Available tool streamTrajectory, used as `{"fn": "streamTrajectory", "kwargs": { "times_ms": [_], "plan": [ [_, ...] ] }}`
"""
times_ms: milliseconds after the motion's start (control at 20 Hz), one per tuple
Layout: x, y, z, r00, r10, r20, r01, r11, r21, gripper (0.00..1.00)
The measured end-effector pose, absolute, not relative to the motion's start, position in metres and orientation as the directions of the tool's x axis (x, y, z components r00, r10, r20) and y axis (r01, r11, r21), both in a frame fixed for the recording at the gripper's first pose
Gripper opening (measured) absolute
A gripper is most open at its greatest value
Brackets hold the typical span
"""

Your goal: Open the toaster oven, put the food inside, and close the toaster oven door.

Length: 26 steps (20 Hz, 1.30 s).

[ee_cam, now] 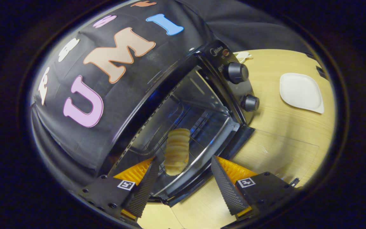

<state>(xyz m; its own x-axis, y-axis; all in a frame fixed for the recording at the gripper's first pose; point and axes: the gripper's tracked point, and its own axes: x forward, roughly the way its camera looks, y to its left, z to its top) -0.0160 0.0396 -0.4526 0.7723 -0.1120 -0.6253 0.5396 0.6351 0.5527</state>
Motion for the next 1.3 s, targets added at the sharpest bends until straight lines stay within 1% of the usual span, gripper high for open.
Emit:
{"fn": "streamTrajectory", "kwargs": {
  "times_ms": [350, 800, 900, 1300],
  "plan": [
    [-0.071, 0.042, -0.446, 0.749, -0.096, -0.656, 0.485, 0.754, 0.443, 1.0],
    [-0.144, 0.037, -0.455, 0.656, -0.114, -0.746, 0.389, 0.898, 0.204, 1.0],
    [-0.158, 0.037, -0.458, 0.639, -0.12, -0.76, 0.361, 0.919, 0.158, 1.0],
    [-0.194, 0.04, -0.464, 0.602, -0.114, -0.791, 0.278, 0.958, 0.073, 1.0]
  ]
}}
